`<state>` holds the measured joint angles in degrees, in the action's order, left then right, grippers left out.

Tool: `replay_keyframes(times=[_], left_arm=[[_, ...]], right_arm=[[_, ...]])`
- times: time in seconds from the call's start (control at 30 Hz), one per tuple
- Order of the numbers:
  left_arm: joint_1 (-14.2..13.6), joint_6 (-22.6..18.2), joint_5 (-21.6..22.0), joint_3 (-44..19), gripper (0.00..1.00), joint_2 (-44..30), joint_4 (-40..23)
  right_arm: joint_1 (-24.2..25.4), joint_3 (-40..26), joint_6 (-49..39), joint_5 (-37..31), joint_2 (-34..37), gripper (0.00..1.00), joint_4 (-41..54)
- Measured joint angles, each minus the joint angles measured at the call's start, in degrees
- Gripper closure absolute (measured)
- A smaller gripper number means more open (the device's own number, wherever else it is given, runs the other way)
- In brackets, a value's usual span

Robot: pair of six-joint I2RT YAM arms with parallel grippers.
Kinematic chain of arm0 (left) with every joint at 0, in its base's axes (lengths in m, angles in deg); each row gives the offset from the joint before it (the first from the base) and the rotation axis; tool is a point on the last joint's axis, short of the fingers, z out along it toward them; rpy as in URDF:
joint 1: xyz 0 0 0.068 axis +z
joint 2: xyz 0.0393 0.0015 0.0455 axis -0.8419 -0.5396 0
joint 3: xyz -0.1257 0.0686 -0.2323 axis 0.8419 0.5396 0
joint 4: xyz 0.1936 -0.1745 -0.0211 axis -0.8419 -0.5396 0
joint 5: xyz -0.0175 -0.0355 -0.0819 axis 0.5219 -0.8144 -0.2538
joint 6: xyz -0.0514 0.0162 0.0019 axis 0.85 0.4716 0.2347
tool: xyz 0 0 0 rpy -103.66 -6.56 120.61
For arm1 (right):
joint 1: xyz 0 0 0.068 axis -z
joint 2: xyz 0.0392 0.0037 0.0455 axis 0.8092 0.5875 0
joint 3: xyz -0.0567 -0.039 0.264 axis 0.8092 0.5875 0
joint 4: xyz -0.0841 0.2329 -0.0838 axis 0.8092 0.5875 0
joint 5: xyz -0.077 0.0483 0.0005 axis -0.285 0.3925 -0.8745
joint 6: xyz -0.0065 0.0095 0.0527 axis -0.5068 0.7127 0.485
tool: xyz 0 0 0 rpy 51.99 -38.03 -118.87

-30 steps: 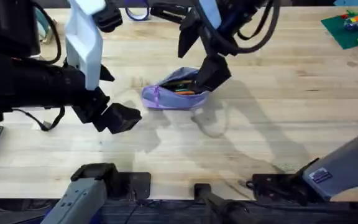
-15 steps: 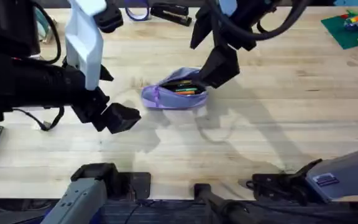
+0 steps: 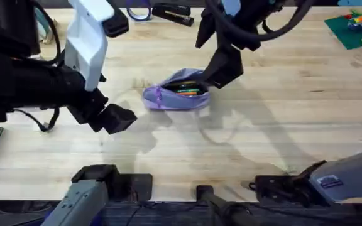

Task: Unzip the bag, pick up the pens from the table one at a time and place them inside, then zip the bag closed.

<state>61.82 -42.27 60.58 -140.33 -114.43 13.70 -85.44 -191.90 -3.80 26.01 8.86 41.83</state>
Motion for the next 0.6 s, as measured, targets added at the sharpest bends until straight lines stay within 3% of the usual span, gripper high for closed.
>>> replay_keyframes(times=[0.3, 0.4, 0.5, 0.6], left_arm=[[0.8, -5.5, -1.1, 0.0, 0.007, 0.0, -1.5], [3.9, -8.0, -3.3, 0.0, 0.007, 0.0, -1.9], [9.1, -11.8, -6.6, 0.0, 0.007, 0.0, -3.1], [14.8, -18.6, -12.3, 0.0, 0.007, 0.0, -5.9]], right_arm=[[0.0, 0.0, 0.0, -0.2, 0.0, 0.006, 0.0], [0.0, 0.0, 0.0, -0.2, 0.0, 0.006, 0.0], [0.0, 0.0, 0.0, -0.2, 0.0, 0.006, 0.0], [0.0, 0.0, 0.0, -0.2, 0.0, 0.006, 0.0]])
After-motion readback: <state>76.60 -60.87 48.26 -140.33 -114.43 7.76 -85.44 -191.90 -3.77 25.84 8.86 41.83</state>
